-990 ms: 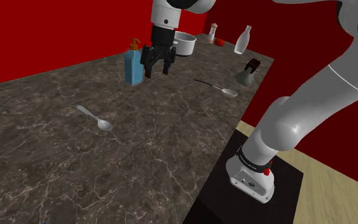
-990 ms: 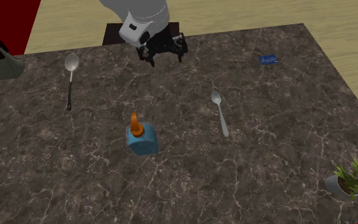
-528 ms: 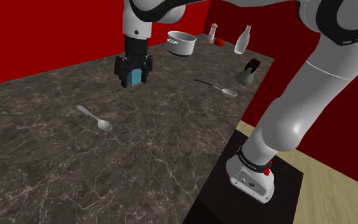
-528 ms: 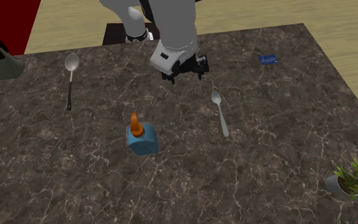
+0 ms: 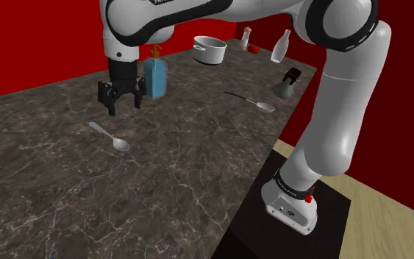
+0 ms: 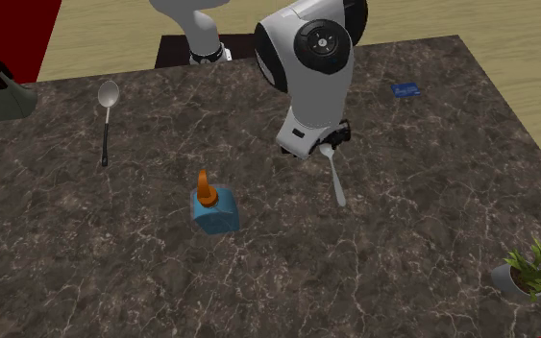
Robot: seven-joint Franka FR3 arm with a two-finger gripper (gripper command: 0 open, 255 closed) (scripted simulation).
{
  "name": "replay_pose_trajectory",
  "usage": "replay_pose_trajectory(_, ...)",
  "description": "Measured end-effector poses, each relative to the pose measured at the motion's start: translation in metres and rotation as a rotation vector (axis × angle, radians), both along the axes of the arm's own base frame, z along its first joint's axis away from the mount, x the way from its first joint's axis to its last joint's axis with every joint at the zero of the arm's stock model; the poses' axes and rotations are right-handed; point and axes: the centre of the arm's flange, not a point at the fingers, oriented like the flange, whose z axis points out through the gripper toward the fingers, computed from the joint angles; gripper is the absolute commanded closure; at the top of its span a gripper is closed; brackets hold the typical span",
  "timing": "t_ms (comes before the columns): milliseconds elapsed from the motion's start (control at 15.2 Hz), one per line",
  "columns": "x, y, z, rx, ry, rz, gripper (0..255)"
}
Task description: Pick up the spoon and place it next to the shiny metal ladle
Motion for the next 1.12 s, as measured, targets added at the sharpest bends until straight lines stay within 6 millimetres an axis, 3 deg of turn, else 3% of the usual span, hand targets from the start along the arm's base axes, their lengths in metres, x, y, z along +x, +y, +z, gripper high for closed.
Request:
replay_pose_trajectory(396, 0.034, 0.057, -0.035, -0.001, 0.018, 0.024, 0)
replay_pose_trajectory(858, 0.031, 0.064, -0.071, -0.002, 0.02, 0.026, 0)
replay_pose_trajectory(1122, 0.031, 0.065, -0.075, -0.002, 0.019, 0.026, 0)
